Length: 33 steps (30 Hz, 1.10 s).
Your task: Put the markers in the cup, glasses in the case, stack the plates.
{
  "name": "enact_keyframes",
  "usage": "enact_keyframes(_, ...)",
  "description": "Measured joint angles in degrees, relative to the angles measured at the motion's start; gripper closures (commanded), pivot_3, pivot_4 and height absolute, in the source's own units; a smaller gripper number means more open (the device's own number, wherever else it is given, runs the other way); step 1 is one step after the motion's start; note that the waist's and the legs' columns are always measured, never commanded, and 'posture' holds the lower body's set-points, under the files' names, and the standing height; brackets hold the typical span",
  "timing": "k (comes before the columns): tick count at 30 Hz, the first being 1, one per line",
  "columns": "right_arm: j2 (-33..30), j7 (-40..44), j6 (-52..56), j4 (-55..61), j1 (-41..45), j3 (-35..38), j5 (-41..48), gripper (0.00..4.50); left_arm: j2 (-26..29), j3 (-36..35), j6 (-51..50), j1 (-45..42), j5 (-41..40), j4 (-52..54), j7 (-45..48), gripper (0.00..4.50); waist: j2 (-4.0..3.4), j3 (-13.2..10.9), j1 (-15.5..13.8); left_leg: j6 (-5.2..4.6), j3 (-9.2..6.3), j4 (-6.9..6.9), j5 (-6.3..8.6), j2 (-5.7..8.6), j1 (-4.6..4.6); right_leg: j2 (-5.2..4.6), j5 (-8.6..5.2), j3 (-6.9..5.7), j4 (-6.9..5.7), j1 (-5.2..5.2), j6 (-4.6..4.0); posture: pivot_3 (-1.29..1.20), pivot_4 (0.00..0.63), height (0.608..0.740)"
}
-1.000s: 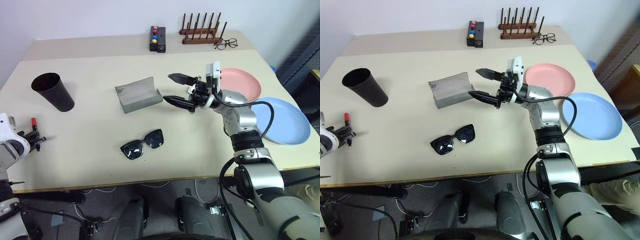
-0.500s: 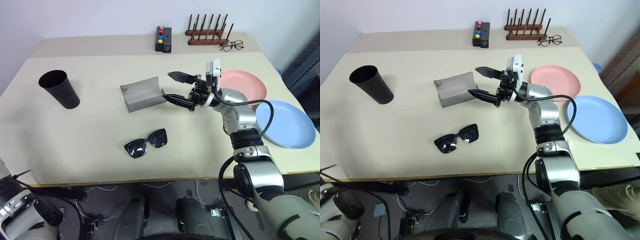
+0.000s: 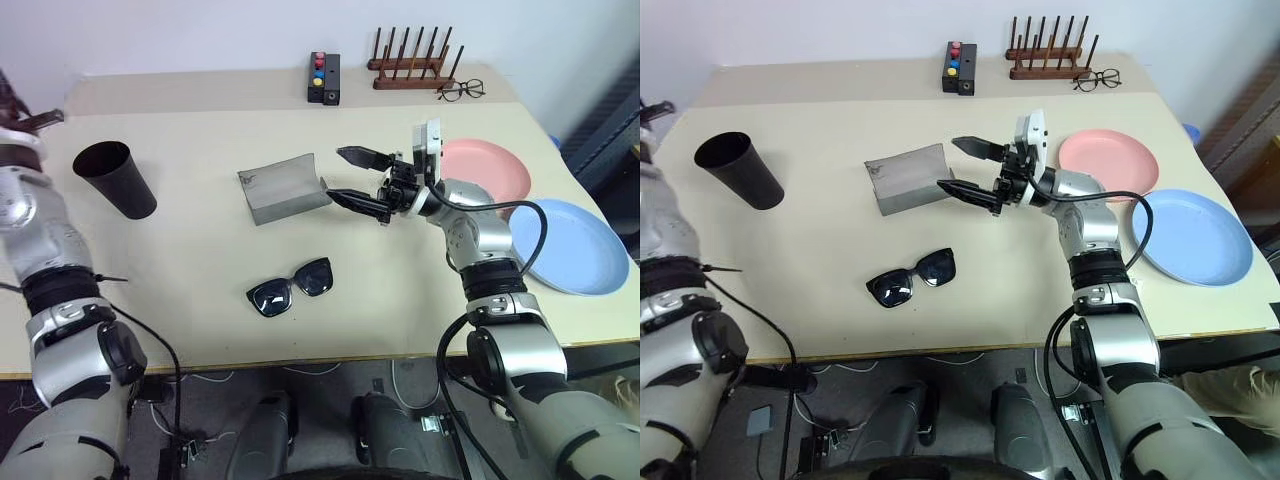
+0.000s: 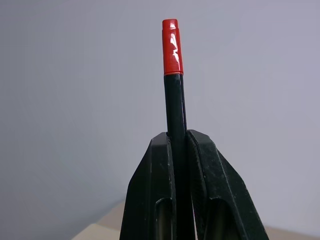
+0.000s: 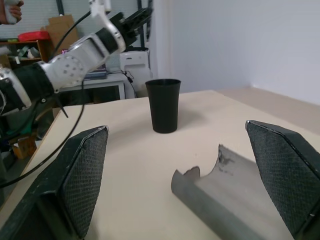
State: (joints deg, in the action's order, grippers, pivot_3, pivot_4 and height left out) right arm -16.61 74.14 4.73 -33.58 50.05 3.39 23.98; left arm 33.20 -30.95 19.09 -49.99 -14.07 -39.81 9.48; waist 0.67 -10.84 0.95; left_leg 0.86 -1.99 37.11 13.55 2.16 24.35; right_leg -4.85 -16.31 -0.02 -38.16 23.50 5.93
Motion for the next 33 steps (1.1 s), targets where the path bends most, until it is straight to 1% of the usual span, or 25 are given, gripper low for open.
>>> enact_keyframes(5,-0.12,-0.30,0.66,1.99,-0.55,0.01,0.03,0.00,0.12,4.06,5.13,-0.86,3.92,-6.73,-2.01,4.47,0.00,0.00,0.16,-0.01,0.03,-0.01,0.00,-0.02,0.01,0.01,0.00,0.00,-0.03,0.06,0.00,0.00,0.150,0.740)
enact_keyframes(12,-0.35,-0.90,1.88,4.13,-2.09,0.04,0.05,0.00,2.48,7.68,8.65,-0.80,8.52,-9.62,-4.98,4.47,0.00,-0.01,-0.13,-0.03,0.03,0.01,0.02,-0.01,0.02,0.01,0.01,0.00,-0.03,0.04,0.02,0.00,0.150,0.740)
enact_keyframes(20,-0.61,-1.01,2.47,4.90,-3.07,0.04,0.05,0.00,2.18,9.11,10.22,-0.23,9.07,-11.81,-6.05,4.47,0.00,-0.01,-0.14,-0.05,0.03,0.03,0.02,-0.01,0.02,0.01,0.01,0.00,-0.03,0.04,0.03,0.00,0.150,0.740)
enact_keyframes(33,-1.06,-1.19,3.61,7.31,-3.93,0.00,0.05,0.00,0.21,9.95,11.73,1.02,9.07,-15.90,-6.34,4.47,0.01,-0.01,-0.18,-0.06,0.03,0.03,0.03,-0.01,0.02,0.01,0.02,0.00,-0.03,0.04,0.03,0.00,0.150,0.740)
